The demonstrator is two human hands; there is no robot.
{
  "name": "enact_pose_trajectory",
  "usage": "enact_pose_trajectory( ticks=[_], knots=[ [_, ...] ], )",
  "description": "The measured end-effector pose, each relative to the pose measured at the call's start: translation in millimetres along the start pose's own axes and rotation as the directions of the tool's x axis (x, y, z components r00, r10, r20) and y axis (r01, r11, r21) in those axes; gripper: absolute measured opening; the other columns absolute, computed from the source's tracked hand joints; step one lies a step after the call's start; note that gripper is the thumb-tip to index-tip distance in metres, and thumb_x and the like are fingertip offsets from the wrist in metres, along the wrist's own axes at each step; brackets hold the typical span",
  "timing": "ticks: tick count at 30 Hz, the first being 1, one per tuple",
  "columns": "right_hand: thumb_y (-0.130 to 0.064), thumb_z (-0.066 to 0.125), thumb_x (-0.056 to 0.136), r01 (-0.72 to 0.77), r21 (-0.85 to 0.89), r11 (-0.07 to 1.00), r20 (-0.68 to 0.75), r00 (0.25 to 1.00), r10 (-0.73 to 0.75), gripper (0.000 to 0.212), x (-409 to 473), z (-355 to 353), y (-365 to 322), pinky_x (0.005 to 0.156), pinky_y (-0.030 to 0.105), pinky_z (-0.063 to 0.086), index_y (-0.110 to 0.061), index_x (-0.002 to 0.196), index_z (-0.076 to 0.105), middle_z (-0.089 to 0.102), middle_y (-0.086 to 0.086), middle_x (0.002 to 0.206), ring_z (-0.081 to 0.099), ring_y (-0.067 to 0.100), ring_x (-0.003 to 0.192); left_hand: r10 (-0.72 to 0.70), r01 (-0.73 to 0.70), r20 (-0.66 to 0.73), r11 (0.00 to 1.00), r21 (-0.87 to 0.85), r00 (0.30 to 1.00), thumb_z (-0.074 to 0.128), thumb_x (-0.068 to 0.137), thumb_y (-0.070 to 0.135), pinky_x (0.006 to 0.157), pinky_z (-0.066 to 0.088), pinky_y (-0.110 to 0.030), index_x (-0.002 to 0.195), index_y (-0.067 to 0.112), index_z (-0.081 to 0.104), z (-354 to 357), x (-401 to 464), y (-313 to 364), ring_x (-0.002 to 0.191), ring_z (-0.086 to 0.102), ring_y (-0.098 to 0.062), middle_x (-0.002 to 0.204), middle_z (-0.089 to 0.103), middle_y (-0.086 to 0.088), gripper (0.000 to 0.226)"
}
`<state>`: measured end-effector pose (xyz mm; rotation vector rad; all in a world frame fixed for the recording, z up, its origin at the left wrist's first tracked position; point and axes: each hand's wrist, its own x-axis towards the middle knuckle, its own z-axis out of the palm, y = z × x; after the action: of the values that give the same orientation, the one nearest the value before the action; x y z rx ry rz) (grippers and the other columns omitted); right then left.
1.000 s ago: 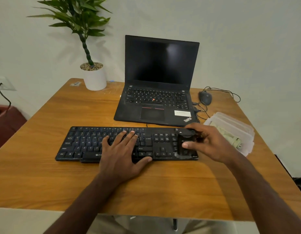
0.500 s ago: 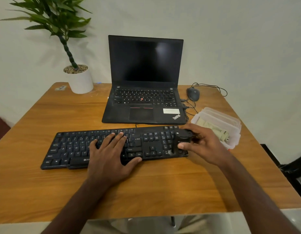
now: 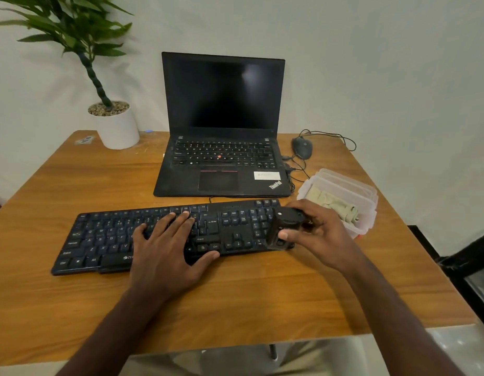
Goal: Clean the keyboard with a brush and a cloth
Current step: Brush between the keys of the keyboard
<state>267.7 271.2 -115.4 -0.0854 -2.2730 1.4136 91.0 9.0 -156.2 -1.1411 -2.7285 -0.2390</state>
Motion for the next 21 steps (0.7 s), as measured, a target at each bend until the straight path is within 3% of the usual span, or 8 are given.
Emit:
enact_pose_trajectory(
  ticks=[6, 16, 19, 21],
  knots=[
    [-0.019, 0.079, 0.080, -0.014, -0.149, 0.989, 0.023, 1.000, 0.017, 0.035, -5, -42, -6, 0.082, 0.036, 0.058, -0.014, 0.113, 0.069, 0.072, -0.003, 0.101, 0.068, 0.020, 0.099, -0.007, 0.007, -0.003, 1.000, 0.001, 1.000, 0.022, 0.078, 0.091, 0.111, 0.027, -0.060, 0.139, 0.019, 0.056, 1, 1, 0, 0.139, 0.043, -0.021, 0.147, 0.053, -0.001, 0.100],
    [-0.019, 0.083, 0.078, -0.033, 0.015, 0.999, 0.026, 0.999, 0.032, 0.039, 14, 25, -6, 0.080, 0.027, 0.056, -0.015, 0.114, 0.069, 0.071, -0.002, 0.102, 0.069, 0.016, 0.095, -0.004, 0.004, 0.011, 1.000, -0.002, 1.000, 0.023, 0.079, 0.091, 0.110, 0.029, -0.061, 0.138, 0.019, 0.057, 1, 1, 0, 0.138, 0.044, -0.022, 0.146, 0.054, 0.000, 0.100],
    [-0.012, 0.082, 0.080, -0.012, 0.109, 0.994, -0.021, 1.000, 0.015, 0.036, 24, 27, -7, 0.085, 0.040, 0.058, -0.011, 0.113, 0.068, 0.070, 0.002, 0.101, 0.069, 0.025, 0.098, -0.001, 0.001, 0.009, 1.000, -0.005, 1.000, 0.023, 0.079, 0.091, 0.110, 0.029, -0.061, 0.138, 0.019, 0.057, 1, 0, 0, 0.138, 0.044, -0.022, 0.146, 0.054, 0.000, 0.100],
    [-0.010, 0.081, 0.079, -0.010, 0.111, 0.994, -0.027, 1.000, 0.013, 0.035, 25, 18, -7, 0.082, 0.035, 0.058, -0.009, 0.112, 0.068, 0.071, 0.003, 0.100, 0.069, 0.024, 0.097, -0.004, 0.004, 0.004, 1.000, -0.007, 1.000, 0.021, 0.078, 0.092, 0.110, 0.027, -0.060, 0.138, 0.019, 0.057, 1, 1, 0, 0.139, 0.043, -0.021, 0.147, 0.053, 0.000, 0.101]
  ],
)
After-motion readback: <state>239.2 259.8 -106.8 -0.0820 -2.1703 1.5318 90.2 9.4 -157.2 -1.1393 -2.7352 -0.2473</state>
